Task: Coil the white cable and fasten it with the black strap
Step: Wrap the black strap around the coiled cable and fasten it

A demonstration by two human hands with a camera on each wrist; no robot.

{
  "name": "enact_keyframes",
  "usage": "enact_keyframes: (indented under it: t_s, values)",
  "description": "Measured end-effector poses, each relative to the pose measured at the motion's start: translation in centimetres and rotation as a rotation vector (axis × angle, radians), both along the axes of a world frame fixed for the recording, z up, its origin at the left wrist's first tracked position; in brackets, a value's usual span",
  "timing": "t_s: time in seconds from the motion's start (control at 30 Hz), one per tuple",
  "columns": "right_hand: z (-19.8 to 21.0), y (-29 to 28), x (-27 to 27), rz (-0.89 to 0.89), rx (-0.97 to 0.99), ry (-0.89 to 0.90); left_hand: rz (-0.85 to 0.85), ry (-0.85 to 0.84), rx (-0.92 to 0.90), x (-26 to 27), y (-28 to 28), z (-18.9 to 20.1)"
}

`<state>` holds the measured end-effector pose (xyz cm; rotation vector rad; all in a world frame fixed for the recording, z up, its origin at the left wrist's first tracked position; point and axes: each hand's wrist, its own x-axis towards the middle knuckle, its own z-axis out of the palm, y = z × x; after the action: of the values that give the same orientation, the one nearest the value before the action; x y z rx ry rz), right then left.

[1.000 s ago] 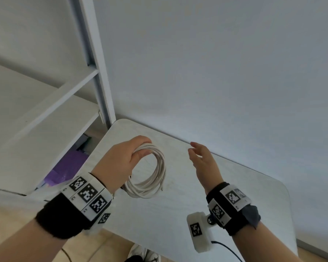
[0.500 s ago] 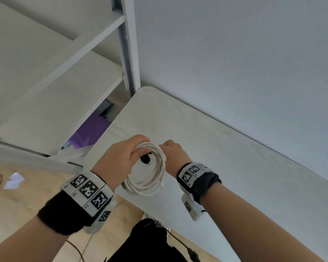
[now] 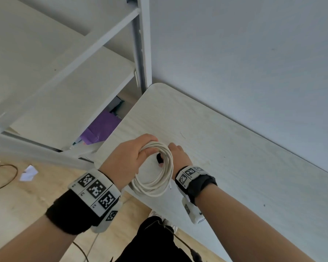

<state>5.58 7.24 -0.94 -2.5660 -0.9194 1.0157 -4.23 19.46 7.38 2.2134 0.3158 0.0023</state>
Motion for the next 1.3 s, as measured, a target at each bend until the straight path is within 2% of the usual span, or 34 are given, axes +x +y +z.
enact_keyframes:
  t_s: [0.1,0.23,0.27,0.4,0.57,0.7,0.77,0.93,1.1,1.2,1.3]
  values:
    - [-0.3,-0.5,0.8,-0.078,0.108,-0.061,0.001,-0.008,-0.009,0.2,-0.1,0.1]
    - [2.4,-2.1,2.0,-0.497,0.485,0.115,-0.042,-0.045,-0.029,0.8,-0.8,1.0]
    - [3.5,-2.6,2.3,-0.555,0.577,0.145,-0.054,-0.054,-0.041,1.1,-1.1,1.3]
    - [7.8,-5.0,3.3,-0.614,0.802,0.249,-0.116,-0.089,-0.075,2.9,-2.5,2.9]
    - [12.9,-8.2,3.6,-0.635,0.972,0.299,-0.21,-0.163,-0.106,5.4,-4.8,6.0]
    - [16.4,-11.3,3.5,-0.749,1.094,0.362,-0.287,-0.225,-0.146,6.8,-7.3,9.0]
    - [17.9,-12.9,3.5,-0.825,1.132,0.324,-0.326,-0.242,-0.161,7.4,-8.6,10.4]
    - [21.6,-17.4,3.6,-0.949,1.252,0.045,-0.46,-0.27,-0.136,8.6,-12.0,13.0]
    - [25.1,-21.6,3.0,-0.922,1.401,-0.027,-0.545,-0.307,-0.125,9.3,-14.7,14.9]
    - [26.7,-22.8,2.2,-0.879,1.383,-0.127,-0.6,-0.335,-0.12,9.5,-16.3,16.1]
    - [27.4,-23.4,1.8,-0.951,1.275,-0.267,-0.668,-0.362,-0.105,9.5,-17.6,17.2]
